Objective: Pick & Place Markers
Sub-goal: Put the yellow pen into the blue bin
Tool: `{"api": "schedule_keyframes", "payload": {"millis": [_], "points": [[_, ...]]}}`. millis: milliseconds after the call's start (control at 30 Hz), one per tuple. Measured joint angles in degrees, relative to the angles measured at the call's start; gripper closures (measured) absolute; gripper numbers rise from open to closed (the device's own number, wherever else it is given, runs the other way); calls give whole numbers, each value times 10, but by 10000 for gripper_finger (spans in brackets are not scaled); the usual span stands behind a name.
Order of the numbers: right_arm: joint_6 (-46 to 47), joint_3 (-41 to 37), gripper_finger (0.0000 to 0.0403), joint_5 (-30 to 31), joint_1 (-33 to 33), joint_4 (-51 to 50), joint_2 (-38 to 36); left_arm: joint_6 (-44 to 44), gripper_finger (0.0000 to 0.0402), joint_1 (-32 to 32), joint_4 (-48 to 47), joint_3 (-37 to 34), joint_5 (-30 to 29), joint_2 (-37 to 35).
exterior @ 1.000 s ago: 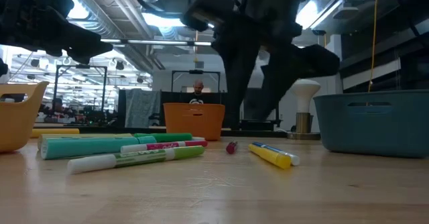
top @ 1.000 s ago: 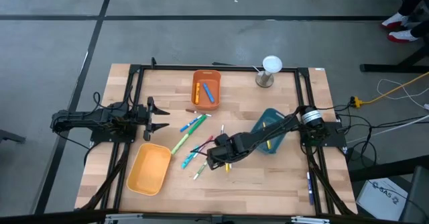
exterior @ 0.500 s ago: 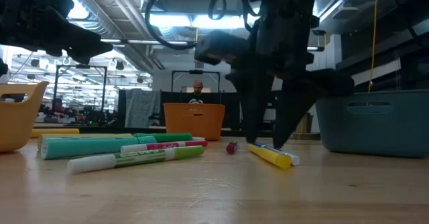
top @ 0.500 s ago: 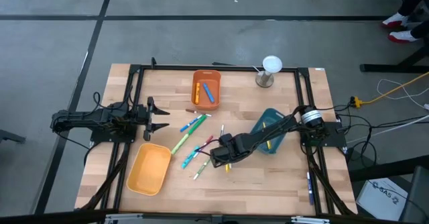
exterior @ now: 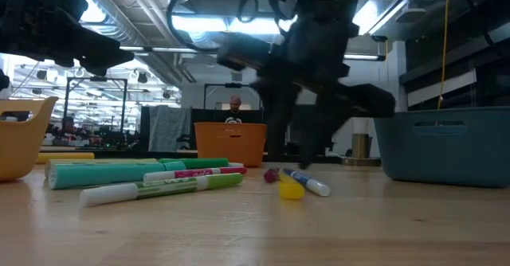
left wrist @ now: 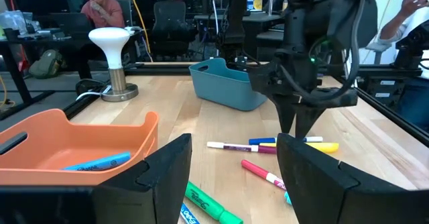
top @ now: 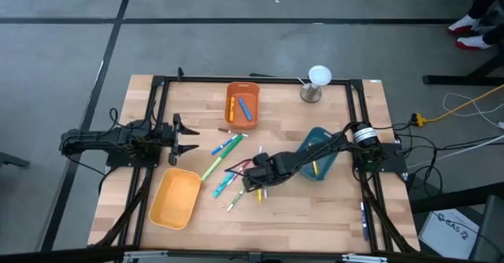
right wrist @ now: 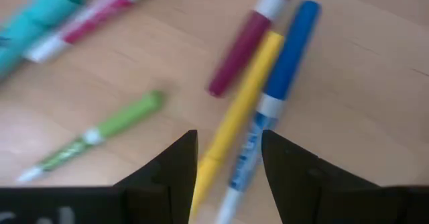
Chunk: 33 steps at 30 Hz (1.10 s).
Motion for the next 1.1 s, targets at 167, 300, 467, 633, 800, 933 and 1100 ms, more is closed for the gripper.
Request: {"api": "schedule_keyframes", "payload": {"millis": [167, 300, 467, 633, 800, 933, 1100], "points": [[-10, 2, 238, 10, 1, 45, 0, 0, 187, 0, 0, 0, 0, 0], [-10, 2, 238, -3, 1, 41, 9, 0, 187, 0, 0, 0, 0, 0], [-10, 2, 238, -45, -4, 40, 34, 0, 187, 0, 0, 0, 0, 0], [-10, 4, 238, -61, -7, 38, 44, 0, 187, 0, 0, 0, 0, 0], [-28, 3, 252, -61, -8, 23, 45, 0, 187, 0, 0, 0, 0, 0], [-106, 4, 287, -78, -13, 7, 46, 0, 187, 0, 0, 0, 0, 0], [-268, 2, 333, -62, -19, 1, 47, 0, 187, 0, 0, 0, 0, 0]]}}
